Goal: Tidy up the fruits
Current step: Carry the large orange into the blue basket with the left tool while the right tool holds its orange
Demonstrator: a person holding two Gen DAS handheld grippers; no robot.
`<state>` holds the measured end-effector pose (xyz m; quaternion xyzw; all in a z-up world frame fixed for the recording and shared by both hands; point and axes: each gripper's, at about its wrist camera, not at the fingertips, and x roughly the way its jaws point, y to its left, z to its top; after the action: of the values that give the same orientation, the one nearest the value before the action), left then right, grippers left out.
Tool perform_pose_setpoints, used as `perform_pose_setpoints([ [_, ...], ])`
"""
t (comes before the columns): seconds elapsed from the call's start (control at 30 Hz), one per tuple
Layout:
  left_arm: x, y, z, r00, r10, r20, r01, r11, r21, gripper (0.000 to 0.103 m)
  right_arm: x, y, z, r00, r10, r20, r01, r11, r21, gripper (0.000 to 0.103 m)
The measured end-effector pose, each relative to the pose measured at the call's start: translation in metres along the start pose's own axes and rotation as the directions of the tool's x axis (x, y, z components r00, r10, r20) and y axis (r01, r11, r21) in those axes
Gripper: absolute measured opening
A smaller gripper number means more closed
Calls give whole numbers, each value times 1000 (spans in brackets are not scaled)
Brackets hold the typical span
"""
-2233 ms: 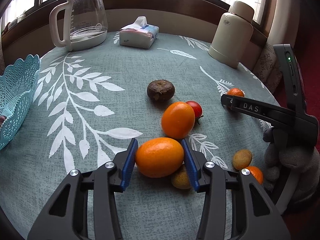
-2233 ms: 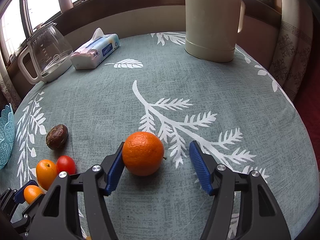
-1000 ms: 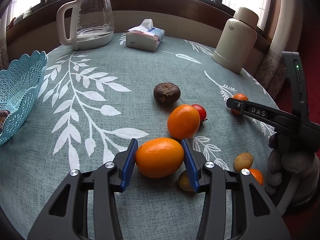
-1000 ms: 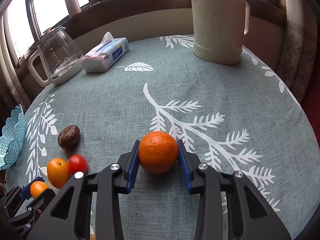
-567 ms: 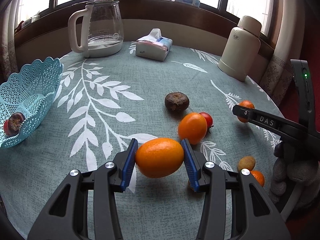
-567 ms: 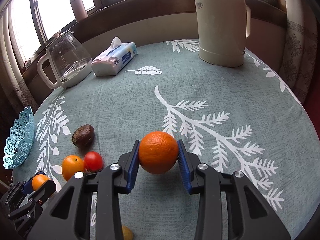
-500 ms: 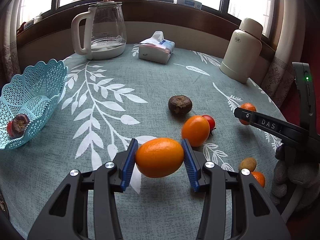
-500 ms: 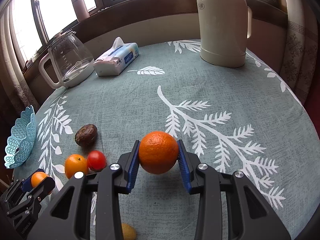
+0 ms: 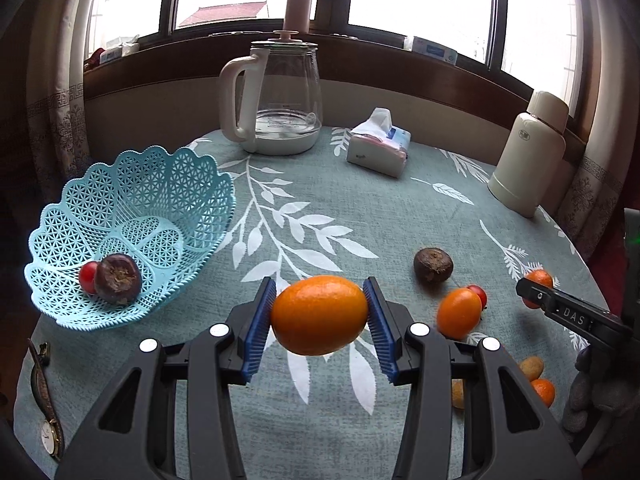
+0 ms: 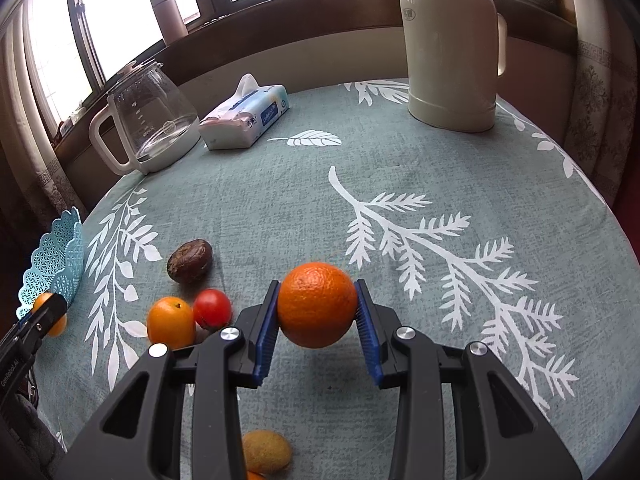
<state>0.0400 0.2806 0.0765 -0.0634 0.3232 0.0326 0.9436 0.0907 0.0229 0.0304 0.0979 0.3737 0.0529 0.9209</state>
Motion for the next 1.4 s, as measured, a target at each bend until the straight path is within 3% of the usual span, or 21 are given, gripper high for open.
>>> perform_pose_setpoints([
  [0.67,4,73,25,982,179,68,-170,979,-116,47,5,2,-3,1000,-7,-12,7,1000,-10,36],
  [1.23,16,91,19,976,213,41,-204,966,-157,47,7,3,-3,1000,-13,-14,13,1000,-15,36],
  [1.33,13,94,19,973,221,58,-209,963,-173,50,6,3,-3,1000,-14,-10,14,1000,-14,36],
  [1.4,11,96,19,972,227,65,-211,959,-187,67,4,3,-4,1000,-16,-8,16,1000,-13,36],
])
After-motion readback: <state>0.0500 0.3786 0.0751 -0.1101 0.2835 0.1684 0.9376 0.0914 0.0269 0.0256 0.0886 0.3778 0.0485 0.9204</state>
